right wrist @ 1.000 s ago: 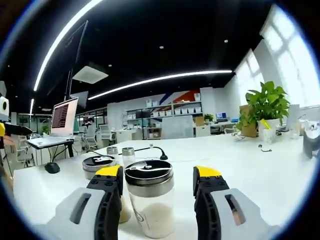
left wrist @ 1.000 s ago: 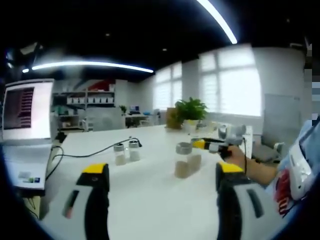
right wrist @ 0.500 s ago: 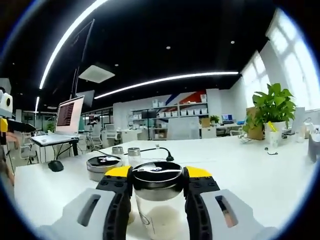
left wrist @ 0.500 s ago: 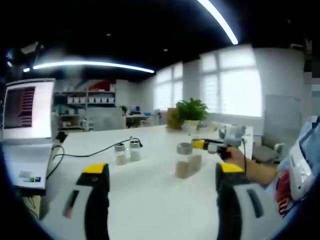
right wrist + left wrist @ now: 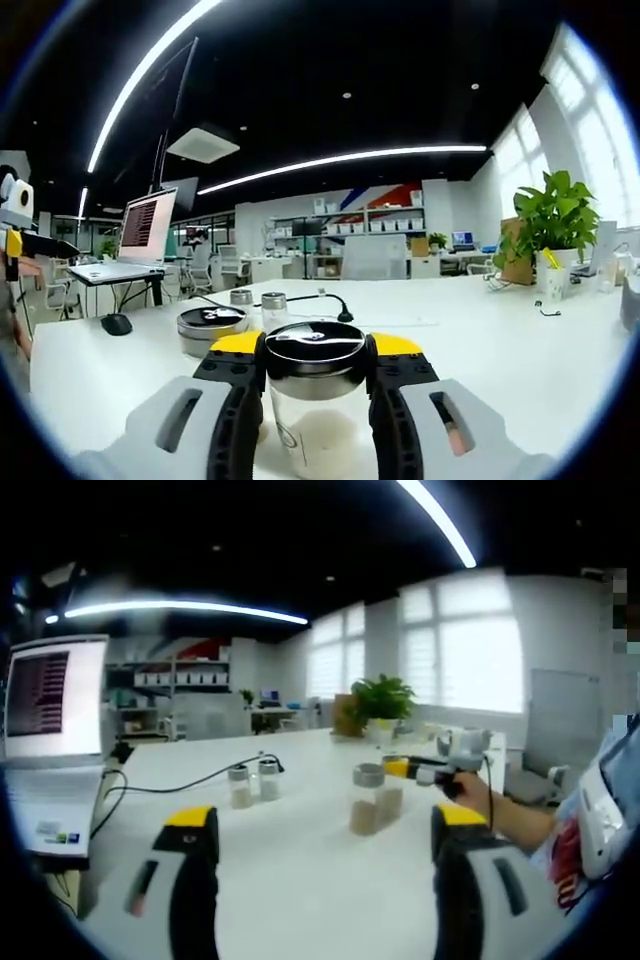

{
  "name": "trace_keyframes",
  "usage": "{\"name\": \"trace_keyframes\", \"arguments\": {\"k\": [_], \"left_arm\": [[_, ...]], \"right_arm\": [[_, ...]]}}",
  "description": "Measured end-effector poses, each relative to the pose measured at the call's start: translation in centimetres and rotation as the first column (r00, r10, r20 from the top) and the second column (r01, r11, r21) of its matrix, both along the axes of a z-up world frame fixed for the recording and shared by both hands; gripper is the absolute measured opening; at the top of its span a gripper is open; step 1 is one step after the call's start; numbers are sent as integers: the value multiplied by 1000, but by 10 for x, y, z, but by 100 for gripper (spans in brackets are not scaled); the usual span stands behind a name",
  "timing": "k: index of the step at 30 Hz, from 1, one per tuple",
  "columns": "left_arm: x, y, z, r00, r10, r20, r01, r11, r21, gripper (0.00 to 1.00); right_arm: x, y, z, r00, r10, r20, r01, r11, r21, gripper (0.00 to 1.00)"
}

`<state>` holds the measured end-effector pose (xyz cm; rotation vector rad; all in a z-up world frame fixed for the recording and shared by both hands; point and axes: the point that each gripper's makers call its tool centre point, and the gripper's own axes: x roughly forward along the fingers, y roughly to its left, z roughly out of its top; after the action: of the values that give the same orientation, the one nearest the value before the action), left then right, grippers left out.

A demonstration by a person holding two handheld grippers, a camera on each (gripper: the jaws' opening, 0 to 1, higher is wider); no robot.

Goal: Rotate the seasoning bottle until the label or dispensing opening points toward the visible target arrow and the bottle remains upright within the marked orientation range

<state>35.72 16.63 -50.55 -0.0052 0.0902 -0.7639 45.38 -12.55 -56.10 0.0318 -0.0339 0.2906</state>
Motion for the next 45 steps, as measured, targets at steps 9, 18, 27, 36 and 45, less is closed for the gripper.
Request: {"name": "trace_keyframes", "arguments": {"k": [9, 18, 27, 36, 45], "left_arm": [[0, 2, 2, 1000, 4, 3, -4, 1000, -3, 93], [0, 1, 1, 1000, 4, 0, -4, 1000, 0, 93], [0, 0, 2, 1000, 2, 5, -2, 1000, 1, 93], [-11, -11, 26, 993, -71, 95, 79, 993, -91, 89], [1, -17, 13, 996, -50, 72, 53, 998, -32, 91]], "right_arm": [[0, 6, -1, 988, 152, -33, -152, 988, -7, 39], [-3, 11, -2, 956, 290, -35, -291, 957, -15, 39], [-3, 12, -3, 941, 335, -48, -337, 941, -22, 39], [-3, 14, -19, 938, 331, -104, -338, 940, -50, 40], [3, 3, -17, 957, 262, -121, -271, 961, -60, 54]]}}
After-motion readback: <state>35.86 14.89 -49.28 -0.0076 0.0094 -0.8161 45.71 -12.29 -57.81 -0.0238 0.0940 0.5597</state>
